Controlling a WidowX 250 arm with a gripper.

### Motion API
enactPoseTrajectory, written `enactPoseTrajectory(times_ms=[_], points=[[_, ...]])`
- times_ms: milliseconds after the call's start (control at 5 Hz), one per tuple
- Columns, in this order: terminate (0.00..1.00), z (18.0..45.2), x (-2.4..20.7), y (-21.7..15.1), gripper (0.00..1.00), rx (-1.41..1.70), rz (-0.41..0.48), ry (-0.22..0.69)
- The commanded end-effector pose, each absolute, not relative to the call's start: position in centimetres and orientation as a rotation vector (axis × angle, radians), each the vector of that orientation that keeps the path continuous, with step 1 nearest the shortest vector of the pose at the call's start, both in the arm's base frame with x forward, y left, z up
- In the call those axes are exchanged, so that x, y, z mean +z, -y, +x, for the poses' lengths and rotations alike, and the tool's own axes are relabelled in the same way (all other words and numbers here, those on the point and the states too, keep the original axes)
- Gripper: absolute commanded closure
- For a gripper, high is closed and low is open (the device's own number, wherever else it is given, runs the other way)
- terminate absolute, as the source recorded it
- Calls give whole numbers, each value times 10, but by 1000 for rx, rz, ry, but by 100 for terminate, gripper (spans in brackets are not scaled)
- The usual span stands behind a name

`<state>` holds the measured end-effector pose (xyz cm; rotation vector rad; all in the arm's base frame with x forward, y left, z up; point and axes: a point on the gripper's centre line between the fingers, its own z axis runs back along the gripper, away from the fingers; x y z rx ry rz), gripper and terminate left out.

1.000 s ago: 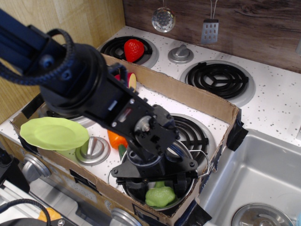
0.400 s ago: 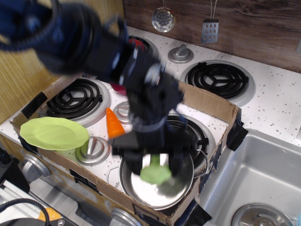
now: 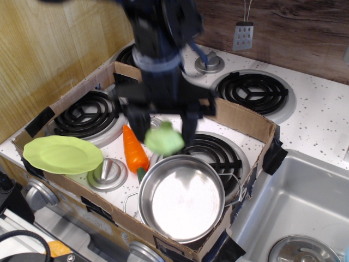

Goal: Take broccoli out of pan

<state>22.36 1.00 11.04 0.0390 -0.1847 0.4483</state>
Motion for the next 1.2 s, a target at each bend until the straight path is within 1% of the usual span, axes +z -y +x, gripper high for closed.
enactPoseTrajectory(times_ms=[0, 200, 400, 800, 1000], points=[[0, 275, 126, -68, 100, 199, 121, 339], [0, 292, 117, -84, 100, 124, 105, 359], [0, 310, 105, -74, 100, 102, 63, 354], [0, 357, 81, -49, 100, 70, -15, 369], [0, 367, 56, -36, 100, 57, -59, 394]])
